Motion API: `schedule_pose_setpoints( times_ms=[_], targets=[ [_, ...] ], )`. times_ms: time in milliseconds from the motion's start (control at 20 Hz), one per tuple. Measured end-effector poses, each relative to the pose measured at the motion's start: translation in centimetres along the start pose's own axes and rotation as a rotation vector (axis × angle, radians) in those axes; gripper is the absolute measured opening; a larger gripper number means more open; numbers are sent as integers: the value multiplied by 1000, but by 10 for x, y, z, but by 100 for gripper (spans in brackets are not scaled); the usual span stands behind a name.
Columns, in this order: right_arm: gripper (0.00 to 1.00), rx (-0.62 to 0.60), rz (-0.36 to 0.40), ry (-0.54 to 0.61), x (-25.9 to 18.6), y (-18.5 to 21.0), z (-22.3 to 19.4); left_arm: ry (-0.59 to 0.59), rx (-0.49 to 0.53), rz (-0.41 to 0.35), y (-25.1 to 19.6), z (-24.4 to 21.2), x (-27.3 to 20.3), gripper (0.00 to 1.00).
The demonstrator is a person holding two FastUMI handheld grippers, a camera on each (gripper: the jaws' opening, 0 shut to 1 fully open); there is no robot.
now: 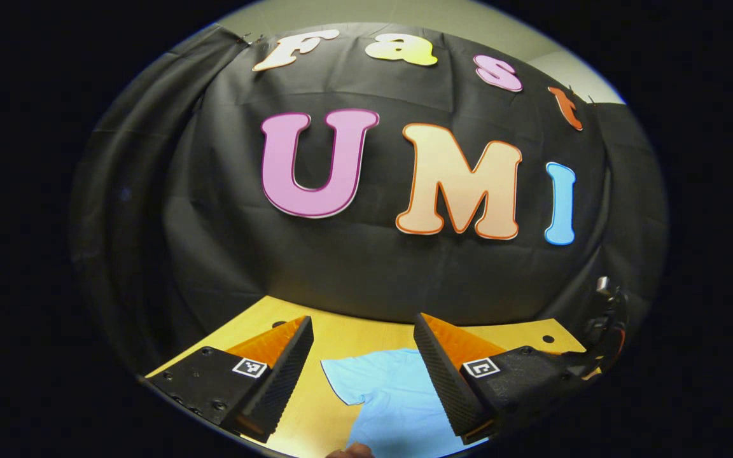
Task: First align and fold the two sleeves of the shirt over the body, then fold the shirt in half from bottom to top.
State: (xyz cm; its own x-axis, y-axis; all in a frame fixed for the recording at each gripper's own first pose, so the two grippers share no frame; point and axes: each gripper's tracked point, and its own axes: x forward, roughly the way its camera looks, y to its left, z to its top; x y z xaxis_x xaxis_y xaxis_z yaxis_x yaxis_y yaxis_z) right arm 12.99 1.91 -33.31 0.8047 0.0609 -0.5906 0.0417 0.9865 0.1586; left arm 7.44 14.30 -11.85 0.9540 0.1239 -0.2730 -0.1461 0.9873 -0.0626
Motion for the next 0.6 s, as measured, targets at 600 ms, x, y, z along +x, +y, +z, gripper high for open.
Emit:
schedule_pose_setpoints(
  times_ms=[600],
  targets=[
    [98, -70, -116, -94, -99, -72, 28, 314, -43, 94, 37, -145, 110, 96]
  ],
)
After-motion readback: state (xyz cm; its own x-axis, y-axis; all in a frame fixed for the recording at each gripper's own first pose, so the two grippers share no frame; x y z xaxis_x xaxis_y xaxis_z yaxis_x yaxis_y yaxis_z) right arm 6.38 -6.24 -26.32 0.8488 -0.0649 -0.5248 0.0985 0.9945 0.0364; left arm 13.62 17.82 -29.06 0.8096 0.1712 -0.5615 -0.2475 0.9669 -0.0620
